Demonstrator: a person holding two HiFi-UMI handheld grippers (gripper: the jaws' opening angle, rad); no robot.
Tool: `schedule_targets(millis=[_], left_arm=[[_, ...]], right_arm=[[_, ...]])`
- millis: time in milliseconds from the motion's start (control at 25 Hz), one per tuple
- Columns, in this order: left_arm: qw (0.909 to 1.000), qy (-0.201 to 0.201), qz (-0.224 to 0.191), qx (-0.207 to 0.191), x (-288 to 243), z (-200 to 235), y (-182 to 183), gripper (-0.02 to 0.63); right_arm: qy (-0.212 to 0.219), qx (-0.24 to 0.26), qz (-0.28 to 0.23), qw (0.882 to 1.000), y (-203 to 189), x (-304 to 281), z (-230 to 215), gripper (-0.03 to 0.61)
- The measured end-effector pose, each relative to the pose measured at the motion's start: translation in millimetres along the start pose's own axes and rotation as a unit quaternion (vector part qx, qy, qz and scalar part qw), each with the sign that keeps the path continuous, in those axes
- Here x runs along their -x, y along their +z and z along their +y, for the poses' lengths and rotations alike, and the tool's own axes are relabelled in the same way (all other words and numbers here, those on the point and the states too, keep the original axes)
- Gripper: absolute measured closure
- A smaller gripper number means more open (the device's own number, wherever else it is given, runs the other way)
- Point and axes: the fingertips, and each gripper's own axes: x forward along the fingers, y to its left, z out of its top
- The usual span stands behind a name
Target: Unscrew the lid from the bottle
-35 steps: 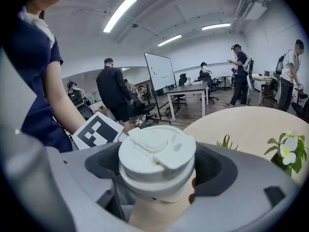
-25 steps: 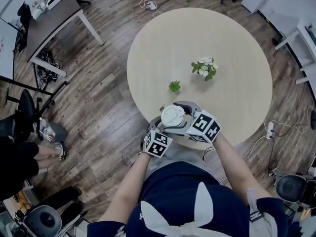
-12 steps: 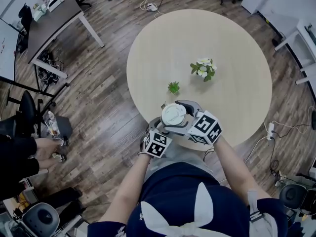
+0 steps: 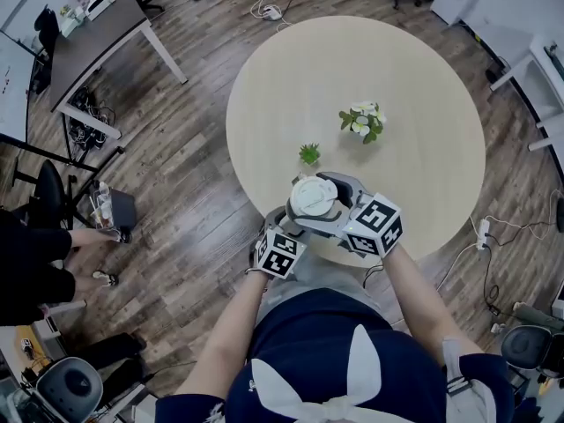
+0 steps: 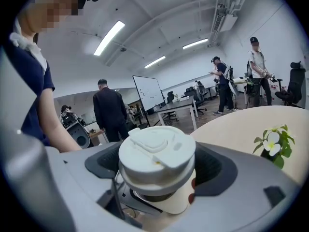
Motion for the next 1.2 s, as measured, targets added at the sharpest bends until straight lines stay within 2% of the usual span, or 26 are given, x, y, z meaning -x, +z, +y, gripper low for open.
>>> schedule_targets(millis=[160, 760, 1200], left_arm=[[1.0000, -0.001, 0.001, -0.001, 0, 0, -1, 0.301], [1.0000, -0.005, 0.005, -0.002, 3, -1, 0, 0.301], [1.0000, -0.004, 0.003, -0.002, 3, 0, -1, 0.301]], right_arm=[[0.001, -0.027, -0.020, 0.999, 7, 4, -1, 0.124], [-0.009, -0.080, -0.072, 0.994, 31, 27, -8, 0.124], [-0.010, -0.145, -0.114, 0.983, 38, 46, -19, 0.124]])
